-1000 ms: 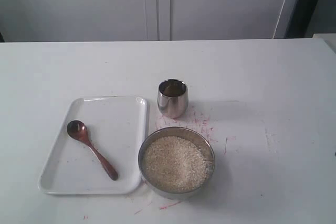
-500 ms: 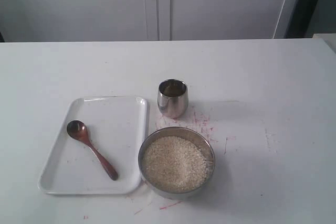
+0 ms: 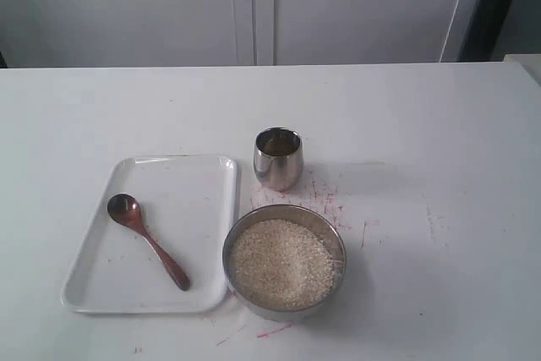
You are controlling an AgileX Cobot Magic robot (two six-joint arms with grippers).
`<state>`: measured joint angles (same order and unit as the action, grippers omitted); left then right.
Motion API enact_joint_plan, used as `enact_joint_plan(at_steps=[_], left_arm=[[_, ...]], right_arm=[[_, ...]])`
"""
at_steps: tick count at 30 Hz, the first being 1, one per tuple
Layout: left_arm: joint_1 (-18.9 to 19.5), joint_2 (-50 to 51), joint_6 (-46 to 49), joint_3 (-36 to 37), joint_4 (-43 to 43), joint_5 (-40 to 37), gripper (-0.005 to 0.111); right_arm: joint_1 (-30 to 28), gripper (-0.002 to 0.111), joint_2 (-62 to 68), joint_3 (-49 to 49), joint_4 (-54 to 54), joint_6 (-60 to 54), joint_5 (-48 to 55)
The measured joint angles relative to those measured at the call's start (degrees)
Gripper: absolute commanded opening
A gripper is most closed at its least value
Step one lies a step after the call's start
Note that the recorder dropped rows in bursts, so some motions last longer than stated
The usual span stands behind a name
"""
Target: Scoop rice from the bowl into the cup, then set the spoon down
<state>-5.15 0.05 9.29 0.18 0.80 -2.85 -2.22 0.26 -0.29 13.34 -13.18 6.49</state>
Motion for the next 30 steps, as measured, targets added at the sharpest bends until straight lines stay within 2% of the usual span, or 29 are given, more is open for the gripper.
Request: enact_joint_plan(at_steps=[7, 23, 30], left_arm=[[0.0, 0.0, 0.0, 0.0, 0.0, 0.0, 0.014], [0.0, 0.0, 0.0, 0.0, 0.0, 0.0, 0.014], [0.0, 0.0, 0.0, 0.0, 0.0, 0.0, 0.014]], right_arm=[[-3.93, 0.0, 0.0, 0.0, 0.0, -0.11, 0.0], [-4.12, 0.0, 0.0, 0.0, -0.11, -0.97, 1.26], [-4.12, 0.0, 0.0, 0.0, -6.35, 1.27, 6.28]])
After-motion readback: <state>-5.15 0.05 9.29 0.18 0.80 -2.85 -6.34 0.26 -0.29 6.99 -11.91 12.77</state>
